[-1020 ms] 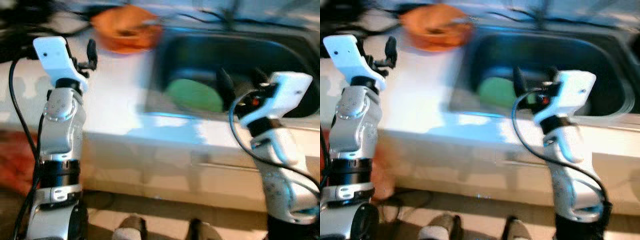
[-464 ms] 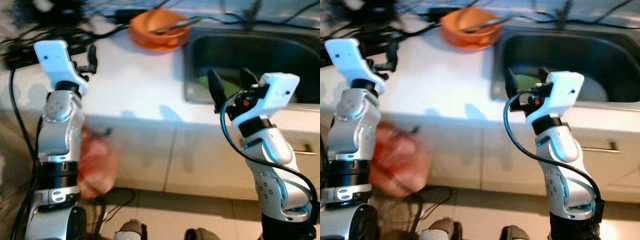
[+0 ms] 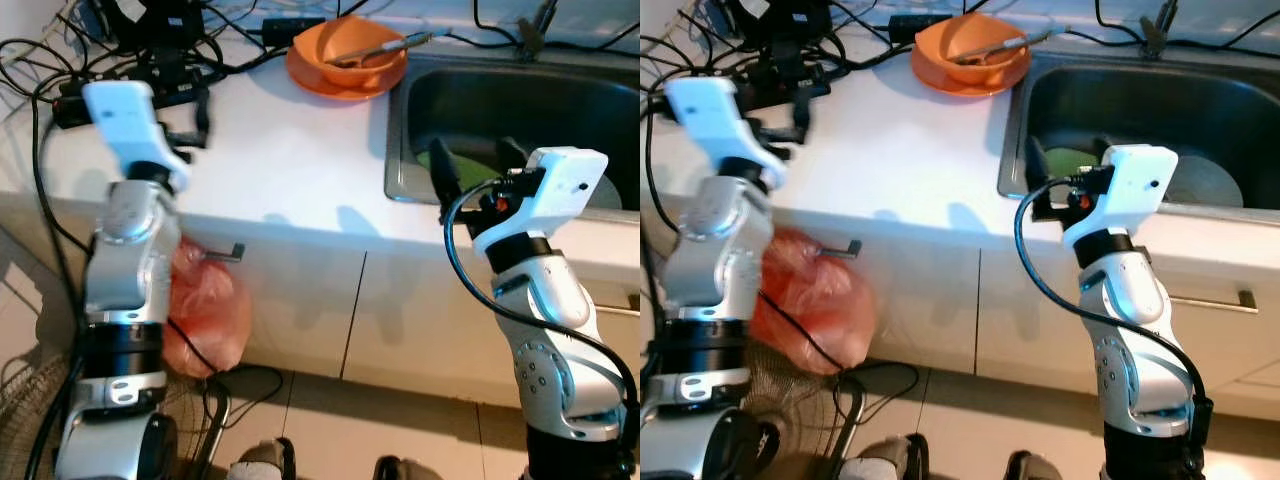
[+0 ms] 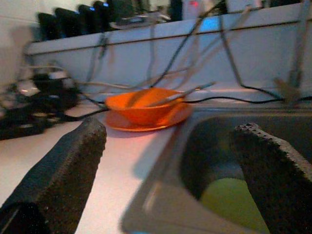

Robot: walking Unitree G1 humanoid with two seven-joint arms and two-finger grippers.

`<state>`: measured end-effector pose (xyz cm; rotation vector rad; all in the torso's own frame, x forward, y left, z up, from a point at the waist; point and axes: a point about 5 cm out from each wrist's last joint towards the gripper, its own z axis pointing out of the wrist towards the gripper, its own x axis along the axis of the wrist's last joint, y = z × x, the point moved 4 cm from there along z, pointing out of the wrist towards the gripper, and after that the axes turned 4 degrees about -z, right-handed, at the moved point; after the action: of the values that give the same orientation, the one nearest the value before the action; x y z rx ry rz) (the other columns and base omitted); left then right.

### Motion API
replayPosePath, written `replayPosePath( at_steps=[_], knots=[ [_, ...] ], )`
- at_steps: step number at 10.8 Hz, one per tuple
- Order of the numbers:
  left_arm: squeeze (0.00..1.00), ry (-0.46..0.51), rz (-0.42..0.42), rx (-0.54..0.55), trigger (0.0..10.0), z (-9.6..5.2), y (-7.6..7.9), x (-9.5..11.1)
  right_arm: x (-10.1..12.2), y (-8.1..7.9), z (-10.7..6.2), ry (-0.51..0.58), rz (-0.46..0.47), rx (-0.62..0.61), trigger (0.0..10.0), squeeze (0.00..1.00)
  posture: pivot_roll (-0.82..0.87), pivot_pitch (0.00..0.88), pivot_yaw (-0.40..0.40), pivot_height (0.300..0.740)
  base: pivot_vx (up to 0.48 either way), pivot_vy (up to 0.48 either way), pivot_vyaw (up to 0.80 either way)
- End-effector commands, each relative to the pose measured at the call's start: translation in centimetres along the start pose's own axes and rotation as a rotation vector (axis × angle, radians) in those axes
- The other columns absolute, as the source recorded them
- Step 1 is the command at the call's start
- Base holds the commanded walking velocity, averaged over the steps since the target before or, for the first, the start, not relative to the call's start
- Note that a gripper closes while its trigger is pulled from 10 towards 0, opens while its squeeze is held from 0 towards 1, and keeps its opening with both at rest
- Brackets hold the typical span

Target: Kitchen organization

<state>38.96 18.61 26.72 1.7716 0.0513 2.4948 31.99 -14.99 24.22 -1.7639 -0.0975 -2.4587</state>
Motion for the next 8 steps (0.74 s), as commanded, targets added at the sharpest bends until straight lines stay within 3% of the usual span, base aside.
replayPosePath(
  at_steps=[1, 7, 8],
  knots=[
    [0.00, 0.042, 0.001, -0.029, 10.0, 0.33, 0.67, 1.45, 0.95, 0.51, 0.24, 0.042, -0.019, -0.023, 10.0, 0.00, 0.07, 0.145, 0.036, 0.740, 0.480, 0.000, 0.00],
    [0.00, 0.040, -0.011, -0.041, 10.0, 0.11, 0.82, 1.44, 1.03, 0.61, 0.52, 0.060, -0.041, -0.042, 10.0, 0.00, 0.08, 0.153, 0.034, 0.740, 0.480, 0.000, 0.00],
    [0.00, 0.053, -0.023, -0.043, 10.0, 0.08, 0.90, 1.66, 0.93, 0.52, 0.48, 0.057, -0.040, -0.042, 10.0, 0.00, 0.08, 0.155, 0.035, 0.740, 0.000, 0.000, 0.00]
  ],
)
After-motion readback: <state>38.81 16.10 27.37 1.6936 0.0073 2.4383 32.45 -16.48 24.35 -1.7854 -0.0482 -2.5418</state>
